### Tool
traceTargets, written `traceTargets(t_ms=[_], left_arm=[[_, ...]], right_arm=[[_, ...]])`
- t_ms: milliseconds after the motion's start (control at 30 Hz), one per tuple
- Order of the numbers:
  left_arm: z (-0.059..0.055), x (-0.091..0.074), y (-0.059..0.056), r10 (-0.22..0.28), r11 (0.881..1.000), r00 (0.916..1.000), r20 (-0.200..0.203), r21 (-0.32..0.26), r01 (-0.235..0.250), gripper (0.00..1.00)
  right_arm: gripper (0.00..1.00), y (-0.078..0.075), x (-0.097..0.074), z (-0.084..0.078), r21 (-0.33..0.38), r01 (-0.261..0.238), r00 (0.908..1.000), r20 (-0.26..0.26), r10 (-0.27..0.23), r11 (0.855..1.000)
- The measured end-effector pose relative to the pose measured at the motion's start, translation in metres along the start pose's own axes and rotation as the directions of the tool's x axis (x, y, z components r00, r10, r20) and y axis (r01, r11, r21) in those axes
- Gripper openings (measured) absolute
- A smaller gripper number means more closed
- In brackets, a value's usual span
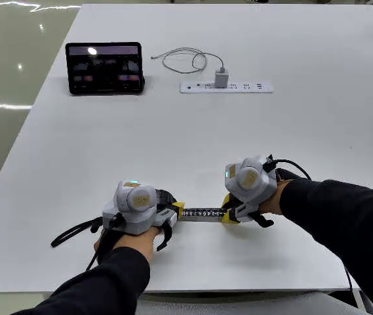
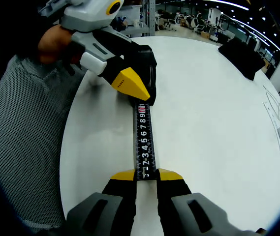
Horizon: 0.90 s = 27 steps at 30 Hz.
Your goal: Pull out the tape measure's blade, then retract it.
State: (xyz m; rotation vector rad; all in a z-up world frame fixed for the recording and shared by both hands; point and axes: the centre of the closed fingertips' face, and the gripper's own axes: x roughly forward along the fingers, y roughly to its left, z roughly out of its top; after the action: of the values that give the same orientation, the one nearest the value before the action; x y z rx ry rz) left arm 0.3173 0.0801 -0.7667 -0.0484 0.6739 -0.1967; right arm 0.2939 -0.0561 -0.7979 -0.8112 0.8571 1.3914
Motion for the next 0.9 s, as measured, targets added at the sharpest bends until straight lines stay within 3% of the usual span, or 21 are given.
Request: traceTargets(t_ms=[733,900], left_arm=[[0.000,0.000,0.000,0.000,1.000,1.0000,-0.002,0.000,0.000,0.63],[0.000,0.000,0.000,0.000,1.000,1.0000,-0.002,0.001,0.000,0.63]], right_arm=[[0.10,0.002,0.005,0.008,0.006,-0.017,0.9991,0.038,0.016,1.000],[0.10,0.001,0.007,0.012,0.040,-0.021,0.9981,0.059,0.019,0.999]])
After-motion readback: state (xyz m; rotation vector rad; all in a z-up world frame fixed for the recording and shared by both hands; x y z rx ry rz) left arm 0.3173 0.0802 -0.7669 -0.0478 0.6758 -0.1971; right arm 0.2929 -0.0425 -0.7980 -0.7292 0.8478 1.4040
